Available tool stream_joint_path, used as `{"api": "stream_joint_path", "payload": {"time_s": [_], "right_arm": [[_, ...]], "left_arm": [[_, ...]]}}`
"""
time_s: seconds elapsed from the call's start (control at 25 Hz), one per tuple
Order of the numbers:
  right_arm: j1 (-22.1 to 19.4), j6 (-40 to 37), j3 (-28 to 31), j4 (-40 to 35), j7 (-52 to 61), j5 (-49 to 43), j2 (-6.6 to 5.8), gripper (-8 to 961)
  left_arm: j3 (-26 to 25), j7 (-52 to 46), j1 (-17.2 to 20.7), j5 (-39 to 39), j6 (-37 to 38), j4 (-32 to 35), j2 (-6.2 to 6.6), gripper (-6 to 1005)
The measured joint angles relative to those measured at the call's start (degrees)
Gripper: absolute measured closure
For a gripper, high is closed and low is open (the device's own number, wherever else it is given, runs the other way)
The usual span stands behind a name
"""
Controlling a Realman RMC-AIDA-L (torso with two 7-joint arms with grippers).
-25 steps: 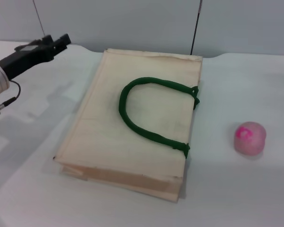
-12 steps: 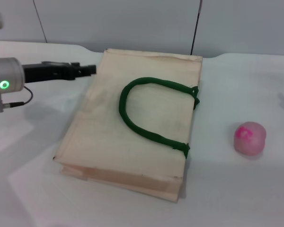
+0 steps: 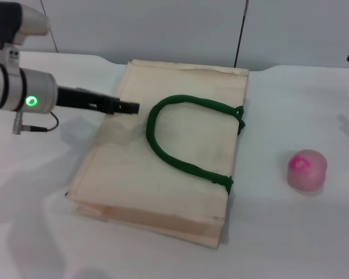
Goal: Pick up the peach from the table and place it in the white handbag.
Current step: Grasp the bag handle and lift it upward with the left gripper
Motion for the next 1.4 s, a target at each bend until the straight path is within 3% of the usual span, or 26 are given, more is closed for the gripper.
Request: {"api": "stream_joint_path", "payload": {"time_s": [0.48, 0.96, 1.4], "right_arm": [[-0.01, 0.3, -0.01, 0.0, 0.06, 0.06, 0.08, 69], [-0.38, 0.12, 0.21, 0.0, 0.07, -0.04, 0.03, 73], [-0.05, 0.26, 0.26, 0.0, 0.06, 0.19, 0.06, 76]], "left_arm": [[0.0, -6.44, -4.0, 12.17, -10.71, 6.65, -0.12, 348], [0.0, -1.37, -4.96, 5.91, -5.45, 7.61, -0.02, 353], [0.0, -2.41, -4.99, 6.39, -5.61, 7.85, -0.09, 359]]}}
